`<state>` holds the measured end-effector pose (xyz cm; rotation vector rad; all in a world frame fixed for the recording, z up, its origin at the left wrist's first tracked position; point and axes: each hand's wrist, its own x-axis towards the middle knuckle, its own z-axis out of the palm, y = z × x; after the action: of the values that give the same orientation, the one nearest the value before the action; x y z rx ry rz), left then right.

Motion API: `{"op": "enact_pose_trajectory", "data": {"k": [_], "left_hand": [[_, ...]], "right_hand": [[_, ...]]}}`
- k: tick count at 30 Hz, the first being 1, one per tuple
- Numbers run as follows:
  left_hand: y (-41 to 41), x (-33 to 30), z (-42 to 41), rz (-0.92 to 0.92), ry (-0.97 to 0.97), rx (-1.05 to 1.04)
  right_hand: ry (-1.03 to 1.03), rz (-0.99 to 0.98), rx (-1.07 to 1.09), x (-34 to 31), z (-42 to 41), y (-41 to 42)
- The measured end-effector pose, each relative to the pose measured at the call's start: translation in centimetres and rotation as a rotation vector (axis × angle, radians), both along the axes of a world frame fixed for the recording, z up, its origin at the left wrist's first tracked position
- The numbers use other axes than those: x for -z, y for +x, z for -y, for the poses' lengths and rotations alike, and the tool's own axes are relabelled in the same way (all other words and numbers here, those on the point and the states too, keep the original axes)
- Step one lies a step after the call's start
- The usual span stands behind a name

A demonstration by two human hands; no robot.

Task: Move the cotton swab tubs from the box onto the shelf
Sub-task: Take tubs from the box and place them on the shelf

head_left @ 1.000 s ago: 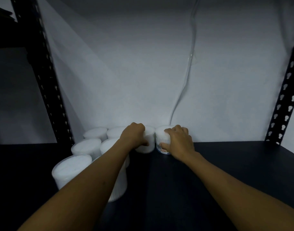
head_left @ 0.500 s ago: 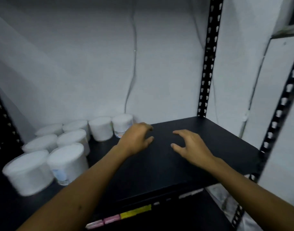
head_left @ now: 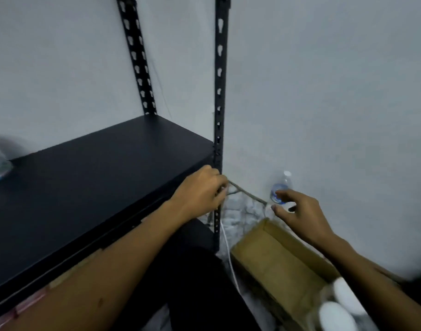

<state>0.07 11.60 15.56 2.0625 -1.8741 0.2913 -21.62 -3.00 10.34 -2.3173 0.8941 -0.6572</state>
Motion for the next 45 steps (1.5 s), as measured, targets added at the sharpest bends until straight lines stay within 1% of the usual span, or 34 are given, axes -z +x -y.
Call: {"op": "enact_pose_trajectory", "data": {"k": [7,11,15,18,20,21,22,23,25,28,31,32,34,37,39,42,45], "left_hand": [[-7.5,5.7,9.2,-0.083,0.172,0.2],[-13.0,10.8,13.2,-0.159,0.342,0.33],[-17.9,15.2,15.6,-0.113,0.405,0.46],[-21.7,20.1,15.5,-0.125,0.448,0.426],[-23.9,24.4,14.2,-0.144,0.51,0.453],[-24.7,26.5,13.4,-0.113,0.603,0.46],[-25.5,28.4,12.6,-0.062,0.635,0.459],[-26.2,30.2,11.7,-0.028,0.639,0.458],[-27.4,32.1,10.6,-0.056,0.611,0.476],[-28.1,34.2,10.6,-0.13,0.586,0.514],[-28.8,34.7,11.3,-0.212,0.614,0.475],[-28.8,34.9,11.4,-0.252,0.58,0.462],[-28.5,35.1,11.7,-0.419,0.534,0.433],[-27.5,35.4,11.5,-0.578,0.523,0.395],[-26.4,35.1,11.0,-0.642,0.524,0.323],[-24.2,33.8,10.6,-0.702,0.56,0.134],[-21.8,32.1,10.3,-0.732,0.472,0.025]], "right_hand": [[0.173,-0.07,0.294,5.9,3.8,-8.9],[0.294,-0.06,0.416,10.7,5.2,-13.6],[0.39,-0.14,0.512,16.1,6.7,-18.1],[0.49,-0.19,0.572,19.5,7.3,-20.5],[0.533,-0.213,0.591,21.6,7.6,-21.1],[0.552,-0.215,0.593,22.7,7.8,-21.1],[0.574,-0.214,0.588,23.7,7.8,-20.9],[0.597,-0.208,0.578,24.6,7.9,-20.6],[0.624,-0.187,0.589,25.5,7.8,-19.9],[0.564,-0.161,0.634,26.6,8.1,-19.5],[0.492,-0.228,0.601,27.1,8.6,-19.3],[0.479,-0.262,0.583,27.2,8.8,-19.2],[0.43,-0.327,0.531,27.2,9.0,-19.2],[0.391,-0.343,0.483,27.1,9.0,-19.6],[0.389,-0.323,0.47,26.7,8.9,-19.9],[0.393,-0.336,0.458,26.0,8.4,-19.7],[0.393,-0.368,0.459,25.6,7.9,-18.8]]}}
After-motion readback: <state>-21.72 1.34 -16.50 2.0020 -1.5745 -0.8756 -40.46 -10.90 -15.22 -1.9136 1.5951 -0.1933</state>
